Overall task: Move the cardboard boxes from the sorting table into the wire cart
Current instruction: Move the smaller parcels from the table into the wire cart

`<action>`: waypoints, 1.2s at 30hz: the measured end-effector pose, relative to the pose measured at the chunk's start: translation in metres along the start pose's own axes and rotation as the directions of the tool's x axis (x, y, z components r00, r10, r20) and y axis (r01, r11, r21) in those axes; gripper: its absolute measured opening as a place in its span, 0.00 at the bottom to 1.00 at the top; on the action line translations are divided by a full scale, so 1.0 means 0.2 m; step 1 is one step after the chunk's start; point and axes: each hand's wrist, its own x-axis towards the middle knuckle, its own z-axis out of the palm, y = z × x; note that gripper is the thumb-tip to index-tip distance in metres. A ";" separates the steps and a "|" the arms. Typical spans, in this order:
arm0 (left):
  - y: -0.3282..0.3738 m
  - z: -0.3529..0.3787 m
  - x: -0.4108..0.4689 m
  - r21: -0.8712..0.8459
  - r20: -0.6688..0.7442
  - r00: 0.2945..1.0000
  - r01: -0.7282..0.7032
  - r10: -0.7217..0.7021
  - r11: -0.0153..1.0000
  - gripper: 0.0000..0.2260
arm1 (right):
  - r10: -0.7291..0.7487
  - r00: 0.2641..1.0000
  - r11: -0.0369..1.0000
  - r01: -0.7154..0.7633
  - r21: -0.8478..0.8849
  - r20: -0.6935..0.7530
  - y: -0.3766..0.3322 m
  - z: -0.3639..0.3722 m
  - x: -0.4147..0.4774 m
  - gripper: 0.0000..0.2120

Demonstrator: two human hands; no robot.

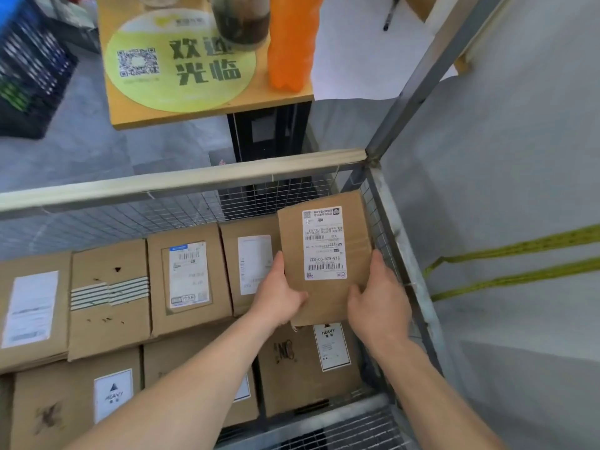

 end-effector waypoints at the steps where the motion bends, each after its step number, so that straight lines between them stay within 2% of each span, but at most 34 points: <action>1: -0.01 0.00 0.02 -0.005 0.000 1.000 0.003 -0.003 1.000 0.35 | 0.001 1.000 1.000 -0.001 -0.001 0.000 0.01 0.02 0.02 0.31; 5: -0.03 0.02 0.10 -0.001 -0.006 1.000 0.004 -0.004 1.000 0.32 | 0.037 0.999 0.999 -0.037 0.010 0.022 0.03 0.10 0.12 0.29; 11: -0.09 0.07 0.18 -0.001 -0.030 1.000 0.000 0.000 1.000 0.29 | 0.103 0.993 0.993 -0.107 0.050 0.065 0.09 0.25 0.29 0.32; 14: -0.11 0.09 0.22 0.014 -0.043 0.999 -0.008 0.008 1.000 0.32 | 0.116 0.989 0.986 -0.126 0.111 0.092 0.12 0.33 0.39 0.29; 18: -0.12 0.09 0.27 0.051 -0.029 1.000 0.000 0.001 0.999 0.39 | 0.116 0.990 0.989 -0.122 0.083 0.077 0.13 0.46 0.48 0.33; 22: -0.14 0.10 0.31 0.217 -0.021 1.000 -0.005 0.010 0.976 0.41 | 0.077 0.995 0.996 -0.079 0.035 0.068 0.14 0.57 0.54 0.38; 28: -0.17 0.11 0.35 0.492 0.043 0.997 -0.075 0.062 0.867 0.39 | -0.051 0.997 0.991 0.057 -0.120 0.051 0.16 0.69 0.59 0.37; 32: -0.18 0.10 0.37 0.632 0.110 0.991 -0.128 0.076 0.765 0.42 | -0.074 0.991 0.983 0.091 -0.159 0.112 0.18 0.70 0.61 0.37; 36: -0.10 0.03 0.37 0.702 0.174 0.985 -0.119 -0.008 0.702 0.41 | -0.013 0.977 0.976 0.058 -0.209 0.211 0.16 0.63 0.62 0.37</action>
